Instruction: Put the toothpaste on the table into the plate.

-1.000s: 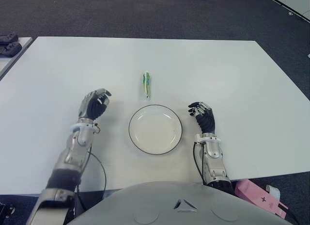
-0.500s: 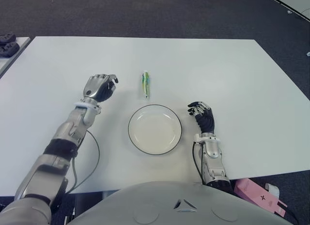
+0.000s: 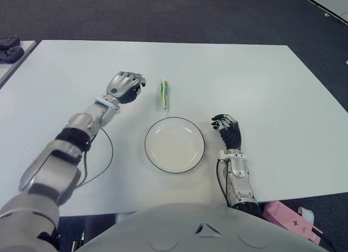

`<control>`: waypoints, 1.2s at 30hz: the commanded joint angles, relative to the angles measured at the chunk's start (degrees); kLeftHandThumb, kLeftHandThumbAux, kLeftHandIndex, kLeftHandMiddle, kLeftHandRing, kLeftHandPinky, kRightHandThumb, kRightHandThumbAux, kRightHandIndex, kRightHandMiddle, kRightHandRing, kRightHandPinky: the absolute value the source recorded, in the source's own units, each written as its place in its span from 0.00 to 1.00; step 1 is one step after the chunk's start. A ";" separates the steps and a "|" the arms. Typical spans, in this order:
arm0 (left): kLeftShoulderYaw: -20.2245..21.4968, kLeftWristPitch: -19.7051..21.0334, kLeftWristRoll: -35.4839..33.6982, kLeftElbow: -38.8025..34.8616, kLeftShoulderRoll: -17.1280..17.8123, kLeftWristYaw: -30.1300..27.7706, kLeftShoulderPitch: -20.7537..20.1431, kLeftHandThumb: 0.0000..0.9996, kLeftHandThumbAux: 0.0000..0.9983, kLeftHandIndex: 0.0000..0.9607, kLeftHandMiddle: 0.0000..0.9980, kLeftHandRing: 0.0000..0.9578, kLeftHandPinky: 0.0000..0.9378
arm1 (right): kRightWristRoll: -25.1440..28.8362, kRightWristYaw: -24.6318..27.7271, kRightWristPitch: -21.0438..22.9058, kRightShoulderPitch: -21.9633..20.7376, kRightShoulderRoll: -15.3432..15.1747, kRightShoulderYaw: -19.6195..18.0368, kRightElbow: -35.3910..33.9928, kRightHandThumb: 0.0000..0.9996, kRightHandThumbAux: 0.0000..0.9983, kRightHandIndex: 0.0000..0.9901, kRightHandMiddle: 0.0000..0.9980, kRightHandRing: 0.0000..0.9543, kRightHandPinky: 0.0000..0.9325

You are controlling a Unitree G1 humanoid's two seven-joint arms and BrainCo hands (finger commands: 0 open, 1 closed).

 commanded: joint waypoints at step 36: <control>-39.16 9.02 24.58 25.66 -10.31 17.70 -18.38 0.58 0.35 0.00 0.00 0.00 0.00 | 1.09 -0.72 3.06 4.48 1.53 -0.56 -2.55 0.71 0.73 0.43 0.49 0.51 0.51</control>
